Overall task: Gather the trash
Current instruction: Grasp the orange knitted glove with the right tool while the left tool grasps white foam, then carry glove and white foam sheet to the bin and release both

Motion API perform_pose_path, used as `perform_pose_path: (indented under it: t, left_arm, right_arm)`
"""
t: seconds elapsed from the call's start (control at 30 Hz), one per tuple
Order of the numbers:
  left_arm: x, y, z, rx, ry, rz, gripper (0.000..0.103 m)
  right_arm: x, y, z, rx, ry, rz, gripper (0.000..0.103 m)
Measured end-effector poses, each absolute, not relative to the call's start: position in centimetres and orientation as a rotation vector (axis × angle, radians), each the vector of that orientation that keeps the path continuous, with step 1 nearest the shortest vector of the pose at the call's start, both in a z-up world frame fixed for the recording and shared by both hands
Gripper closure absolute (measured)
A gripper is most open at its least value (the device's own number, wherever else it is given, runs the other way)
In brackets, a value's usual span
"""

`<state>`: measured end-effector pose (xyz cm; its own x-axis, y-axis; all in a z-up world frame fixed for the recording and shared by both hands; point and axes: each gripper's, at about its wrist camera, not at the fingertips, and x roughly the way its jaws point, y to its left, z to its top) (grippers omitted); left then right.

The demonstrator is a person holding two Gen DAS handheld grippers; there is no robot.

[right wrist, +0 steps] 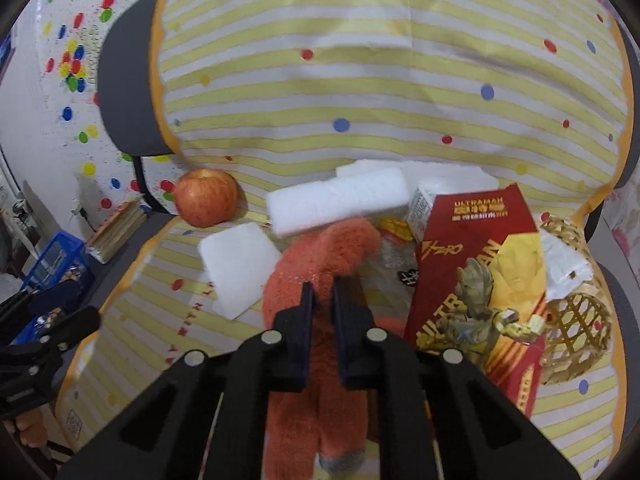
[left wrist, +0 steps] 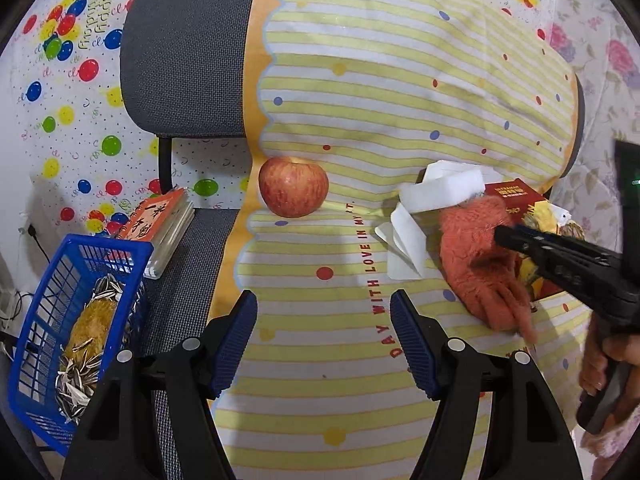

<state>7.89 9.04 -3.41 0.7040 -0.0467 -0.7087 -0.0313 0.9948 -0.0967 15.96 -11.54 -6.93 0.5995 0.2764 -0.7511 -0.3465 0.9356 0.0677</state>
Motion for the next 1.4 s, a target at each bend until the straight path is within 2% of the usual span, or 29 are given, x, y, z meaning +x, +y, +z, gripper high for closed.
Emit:
perform_pose_path:
  t: [0.37, 0.47, 0.6, 0.93, 1.03, 1.1, 1.13, 1.2, 1.4]
  left_arm:
    - [8.7, 6.0, -3.4, -0.086, 0.794, -0.086, 0.035]
    - [9.9, 5.1, -3.9, -0.088, 0.802, -0.114, 0.037]
    - [11.7, 4.2, -4.6, -0.083, 0.804, -0.142, 0.046]
    - [17.1, 3.5, -6.8, -0.144, 0.865, -0.133, 0.061]
    - [18.3, 3.3, -7.3, -0.155, 0.883, -0.132, 0.072]
    - [18.5, 3.3, -7.4, -0.171, 0.889, -0.142, 0.086]
    - [18.4, 3.4, -7.3, -0.177, 0.891, -0.147, 0.088]
    - [17.6, 3.7, -6.8, -0.189, 0.880, -0.163, 0.100]
    - [11.2, 4.8, -3.0, -0.179, 0.767, -0.216, 0.103]
  right_arm:
    - [8.8, -14.0, 1.9, -0.119, 0.648, 0.258, 0.094]
    - [8.1, -15.1, 2.7, -0.121, 0.646, 0.214, 0.094]
    - [7.3, -16.3, 1.8, -0.109, 0.665, 0.183, 0.094]
    - [6.5, -18.0, -0.5, -0.041, 0.691, 0.174, 0.094]
    - [6.4, -18.2, -0.5, -0.039, 0.693, 0.174, 0.094]
    - [6.3, -18.2, -0.4, -0.037, 0.694, 0.178, 0.094]
    - [6.2, -18.2, -0.4, -0.036, 0.695, 0.178, 0.094]
    - [6.0, -18.1, -0.4, -0.029, 0.697, 0.184, 0.094]
    - [4.8, -17.7, 0.4, -0.025, 0.678, 0.199, 0.094]
